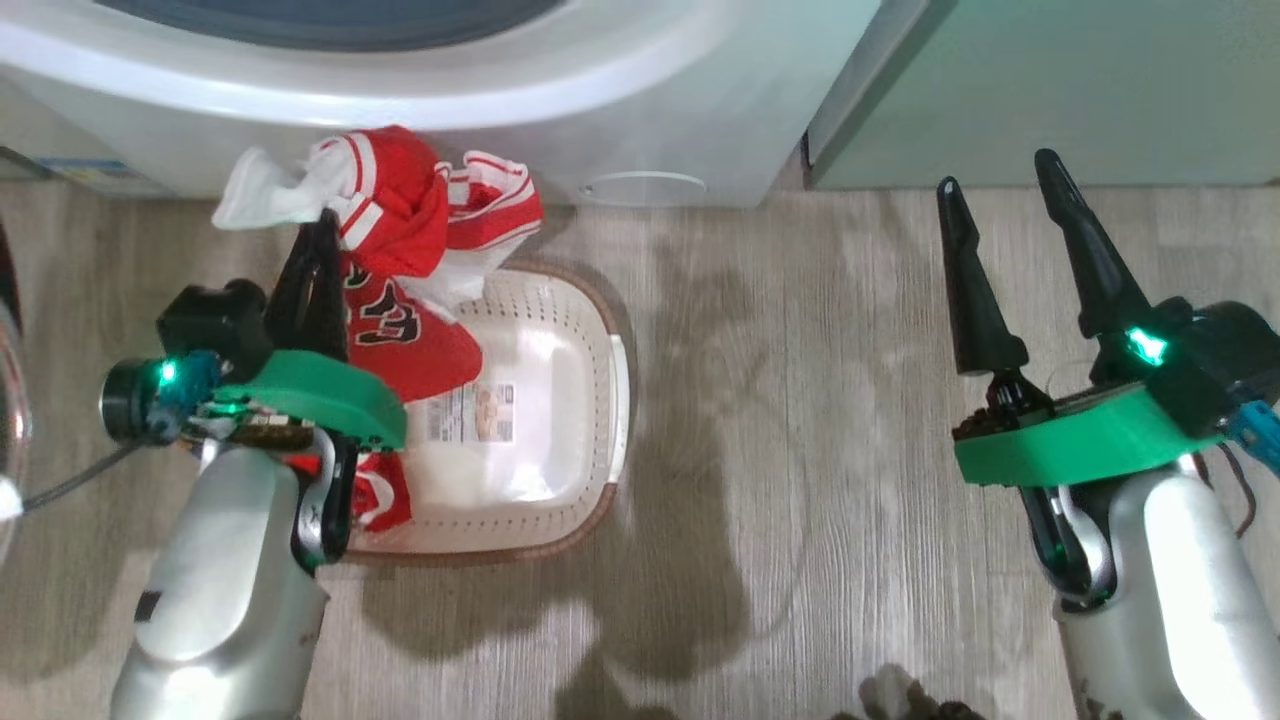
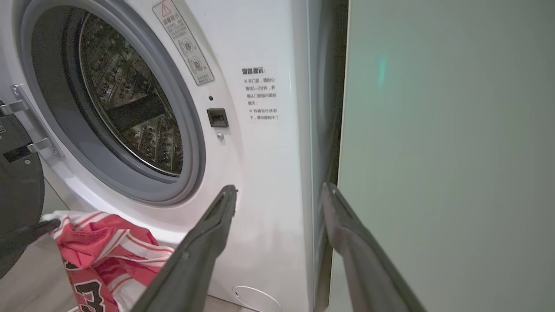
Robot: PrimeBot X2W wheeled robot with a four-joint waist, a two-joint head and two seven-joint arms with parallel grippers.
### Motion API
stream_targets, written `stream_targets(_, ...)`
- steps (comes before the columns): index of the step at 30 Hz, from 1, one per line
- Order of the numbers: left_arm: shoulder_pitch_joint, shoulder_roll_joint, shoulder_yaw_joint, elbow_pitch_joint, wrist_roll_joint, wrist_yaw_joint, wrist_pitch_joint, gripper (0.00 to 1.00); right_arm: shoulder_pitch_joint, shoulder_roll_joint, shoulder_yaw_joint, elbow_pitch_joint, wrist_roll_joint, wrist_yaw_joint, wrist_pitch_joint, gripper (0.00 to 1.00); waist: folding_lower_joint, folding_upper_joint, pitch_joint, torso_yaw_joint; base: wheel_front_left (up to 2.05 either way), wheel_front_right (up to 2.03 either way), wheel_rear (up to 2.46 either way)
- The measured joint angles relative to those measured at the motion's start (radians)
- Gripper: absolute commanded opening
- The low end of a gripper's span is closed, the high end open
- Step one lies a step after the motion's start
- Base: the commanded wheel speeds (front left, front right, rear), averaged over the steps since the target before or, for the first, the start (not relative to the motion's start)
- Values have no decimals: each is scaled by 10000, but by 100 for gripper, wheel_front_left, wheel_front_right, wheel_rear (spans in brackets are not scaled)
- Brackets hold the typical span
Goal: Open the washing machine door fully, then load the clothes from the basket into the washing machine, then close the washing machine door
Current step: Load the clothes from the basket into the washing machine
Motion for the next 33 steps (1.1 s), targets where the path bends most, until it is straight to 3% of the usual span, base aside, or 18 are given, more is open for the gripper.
stream_targets(16, 2148, 625, -207, -3413, 349, 545, 965, 0, 1050, 2, -326, 754, 23, 0, 121, 100, 0, 0, -1901, 8, 0, 0, 0)
stream_targets(33, 4307, 953, -303, -4541, 339, 965, 1601, 0, 2838, 10, -500, 713, 96, 0, 631, 100, 0, 0, -3714, -381, 0, 0, 0)
